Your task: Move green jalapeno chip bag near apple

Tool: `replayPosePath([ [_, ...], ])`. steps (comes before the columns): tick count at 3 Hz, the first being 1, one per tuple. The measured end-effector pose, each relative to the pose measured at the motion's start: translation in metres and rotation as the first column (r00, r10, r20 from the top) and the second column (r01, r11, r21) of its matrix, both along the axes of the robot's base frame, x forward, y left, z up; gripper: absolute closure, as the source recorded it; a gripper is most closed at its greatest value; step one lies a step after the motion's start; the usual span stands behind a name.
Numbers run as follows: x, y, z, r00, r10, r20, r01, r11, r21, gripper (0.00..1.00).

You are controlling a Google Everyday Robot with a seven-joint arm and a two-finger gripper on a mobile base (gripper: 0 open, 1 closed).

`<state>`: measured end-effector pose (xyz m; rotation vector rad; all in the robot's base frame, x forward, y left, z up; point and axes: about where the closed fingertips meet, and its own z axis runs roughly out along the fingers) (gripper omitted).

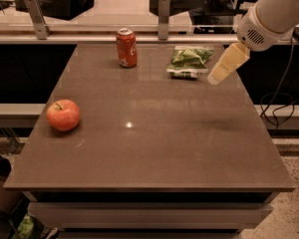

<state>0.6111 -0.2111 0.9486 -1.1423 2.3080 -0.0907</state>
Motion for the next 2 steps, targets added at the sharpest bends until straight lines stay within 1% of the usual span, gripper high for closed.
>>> replayPosePath([
  [1,0.034,-0.001,-0.014,0.9992,-0.029,0.027,0.026,0.993,0.112,0.0],
  [2,0.059,0.009,-0.029,0.9989,-0.035,0.032,0.029,0.981,0.19,0.0],
])
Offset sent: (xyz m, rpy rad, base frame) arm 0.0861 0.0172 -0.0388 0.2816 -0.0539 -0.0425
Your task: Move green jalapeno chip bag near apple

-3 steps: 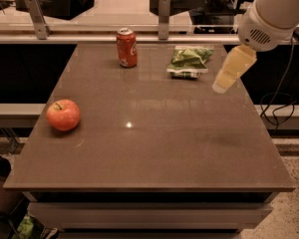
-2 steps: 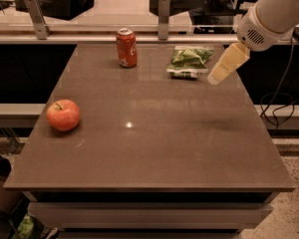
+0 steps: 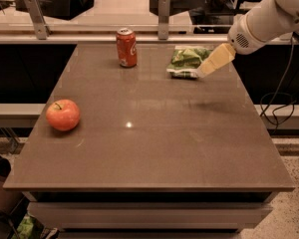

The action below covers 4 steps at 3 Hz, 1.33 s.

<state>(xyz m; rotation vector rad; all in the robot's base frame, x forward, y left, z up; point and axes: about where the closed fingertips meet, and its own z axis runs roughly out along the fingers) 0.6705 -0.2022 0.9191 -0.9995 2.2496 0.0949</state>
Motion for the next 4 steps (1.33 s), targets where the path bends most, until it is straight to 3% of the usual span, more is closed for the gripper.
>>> replayPosePath([
  [4,0.058,0.047,-0.056,0.9982,-0.02,-0.056,0.024,0.997,0.071,0.0],
])
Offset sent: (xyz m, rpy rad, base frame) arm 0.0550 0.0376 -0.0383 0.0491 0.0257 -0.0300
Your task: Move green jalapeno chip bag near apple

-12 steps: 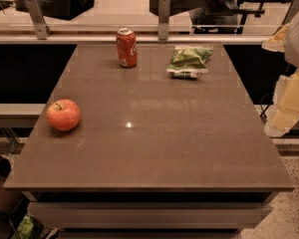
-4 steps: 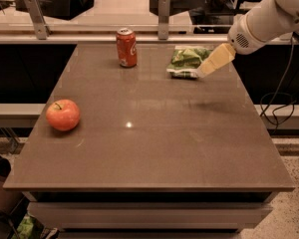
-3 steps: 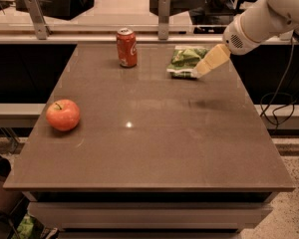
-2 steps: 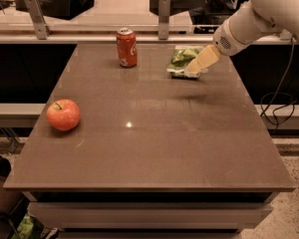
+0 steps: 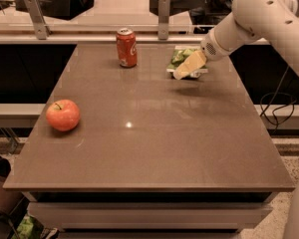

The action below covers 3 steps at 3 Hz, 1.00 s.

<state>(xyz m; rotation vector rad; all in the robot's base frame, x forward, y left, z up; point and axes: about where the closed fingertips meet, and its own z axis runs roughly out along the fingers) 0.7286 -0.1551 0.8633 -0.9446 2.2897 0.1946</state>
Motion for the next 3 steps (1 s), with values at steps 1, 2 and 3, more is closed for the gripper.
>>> replayPosePath([
  [1,0.015,0.01,-0.012,0.9999,-0.006,-0.008,0.007,1.0,0.029,0.0],
  [2,0.033,0.02,-0.021,1.0,-0.006,-0.001,0.006,0.999,0.039,0.0],
  [3,0.044,0.034,-0.032,0.9999,0.017,0.001,-0.017,0.997,0.071,0.18],
])
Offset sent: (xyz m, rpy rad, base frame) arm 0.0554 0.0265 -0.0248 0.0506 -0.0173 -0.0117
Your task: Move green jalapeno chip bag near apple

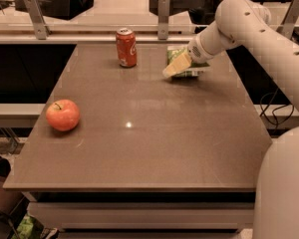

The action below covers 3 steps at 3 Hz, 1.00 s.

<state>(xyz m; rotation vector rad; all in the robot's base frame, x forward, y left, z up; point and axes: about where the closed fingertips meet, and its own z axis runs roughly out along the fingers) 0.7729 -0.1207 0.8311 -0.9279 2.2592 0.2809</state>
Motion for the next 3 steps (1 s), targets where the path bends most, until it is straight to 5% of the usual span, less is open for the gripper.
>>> replayPosePath([
  [3,0.0,0.0047,-0.0072,0.9999,0.007,-0.012,-0.007,1.0,-0.002,0.87],
])
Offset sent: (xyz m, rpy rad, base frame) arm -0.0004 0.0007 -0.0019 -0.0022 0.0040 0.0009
